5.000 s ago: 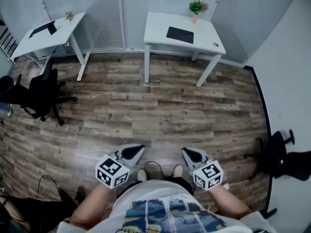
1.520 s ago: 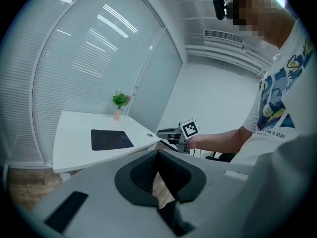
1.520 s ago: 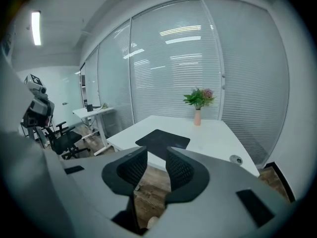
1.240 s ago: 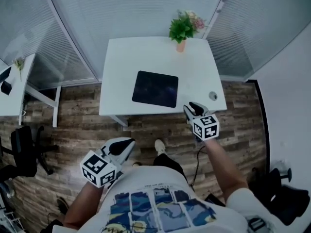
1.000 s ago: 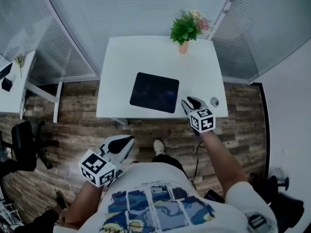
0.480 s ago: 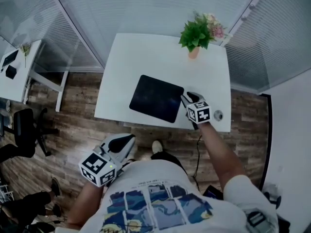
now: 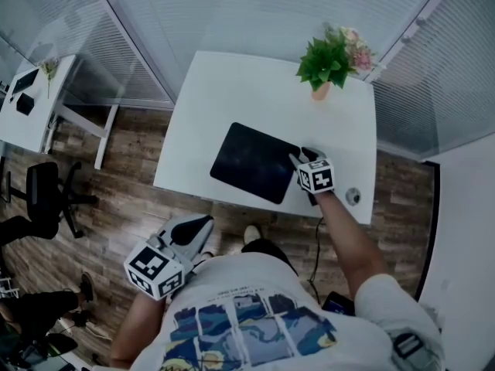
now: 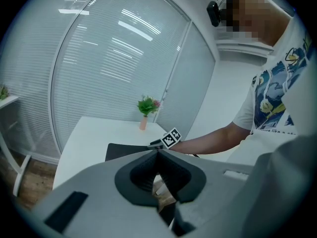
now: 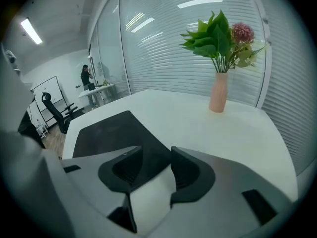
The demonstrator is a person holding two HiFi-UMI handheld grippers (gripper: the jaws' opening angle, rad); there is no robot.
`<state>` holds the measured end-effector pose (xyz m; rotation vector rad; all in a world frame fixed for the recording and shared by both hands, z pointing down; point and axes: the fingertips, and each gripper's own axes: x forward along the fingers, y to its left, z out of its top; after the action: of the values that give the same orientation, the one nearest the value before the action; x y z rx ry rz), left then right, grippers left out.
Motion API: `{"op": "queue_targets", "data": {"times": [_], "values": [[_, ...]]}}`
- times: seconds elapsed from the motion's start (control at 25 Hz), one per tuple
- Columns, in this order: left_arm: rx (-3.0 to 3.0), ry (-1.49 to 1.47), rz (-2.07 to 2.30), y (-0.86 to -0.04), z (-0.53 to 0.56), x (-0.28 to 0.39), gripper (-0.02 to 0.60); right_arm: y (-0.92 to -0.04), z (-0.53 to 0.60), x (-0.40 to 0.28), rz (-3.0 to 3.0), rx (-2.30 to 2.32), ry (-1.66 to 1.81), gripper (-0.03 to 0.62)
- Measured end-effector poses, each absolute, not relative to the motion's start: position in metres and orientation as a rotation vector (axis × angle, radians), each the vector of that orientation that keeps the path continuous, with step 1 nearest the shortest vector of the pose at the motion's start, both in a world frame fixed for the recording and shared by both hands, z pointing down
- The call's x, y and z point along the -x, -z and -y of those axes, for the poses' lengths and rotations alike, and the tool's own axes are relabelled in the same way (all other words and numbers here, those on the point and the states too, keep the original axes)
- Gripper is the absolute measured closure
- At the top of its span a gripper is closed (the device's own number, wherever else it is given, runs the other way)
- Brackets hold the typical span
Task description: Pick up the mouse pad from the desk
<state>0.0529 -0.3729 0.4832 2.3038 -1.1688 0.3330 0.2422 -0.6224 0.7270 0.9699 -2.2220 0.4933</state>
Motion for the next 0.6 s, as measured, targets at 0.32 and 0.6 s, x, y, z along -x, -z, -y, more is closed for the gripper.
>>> {"op": "queue_targets", "data": {"times": [0.32,0.6], "values": [[-2.272,-0.341,1.215,-0.485,0.374,-0.042,0.58,-0.742,0.634,-0.237,2.188,-0.955,-0.506,0.399],[-2.262,-0.331,1.225,-0.488,0.376,-0.038,0.58,-0.748,0.635,-0.237,2.178,-0.941,-0.516,0.401]]}}
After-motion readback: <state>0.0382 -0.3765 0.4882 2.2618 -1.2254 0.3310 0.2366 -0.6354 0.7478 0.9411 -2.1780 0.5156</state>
